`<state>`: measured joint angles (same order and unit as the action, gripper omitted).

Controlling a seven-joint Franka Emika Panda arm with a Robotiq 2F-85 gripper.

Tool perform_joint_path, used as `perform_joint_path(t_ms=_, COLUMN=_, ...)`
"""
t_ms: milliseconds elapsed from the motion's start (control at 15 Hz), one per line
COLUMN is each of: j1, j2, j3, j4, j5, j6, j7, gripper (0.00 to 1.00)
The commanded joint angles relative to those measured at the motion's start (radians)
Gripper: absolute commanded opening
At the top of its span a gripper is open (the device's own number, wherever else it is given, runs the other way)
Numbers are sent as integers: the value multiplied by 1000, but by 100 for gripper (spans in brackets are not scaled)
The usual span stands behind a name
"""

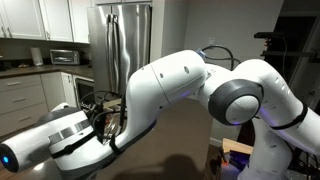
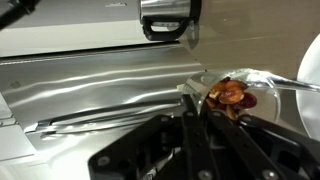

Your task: Pour the things in the glass into the bowl

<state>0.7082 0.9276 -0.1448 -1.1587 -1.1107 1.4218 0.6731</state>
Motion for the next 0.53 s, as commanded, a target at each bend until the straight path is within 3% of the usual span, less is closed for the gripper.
perform_joint_path(t_ms=0, j1=-5, j2=-20, j3=10, j4=10, j5=22, j6=-2, j7=-17, gripper=4)
perform_joint_path(t_ms=467, j1=-3, j2=-38, j3=22, j4=6, j5=21, j6=-2, j7=-21, gripper=4)
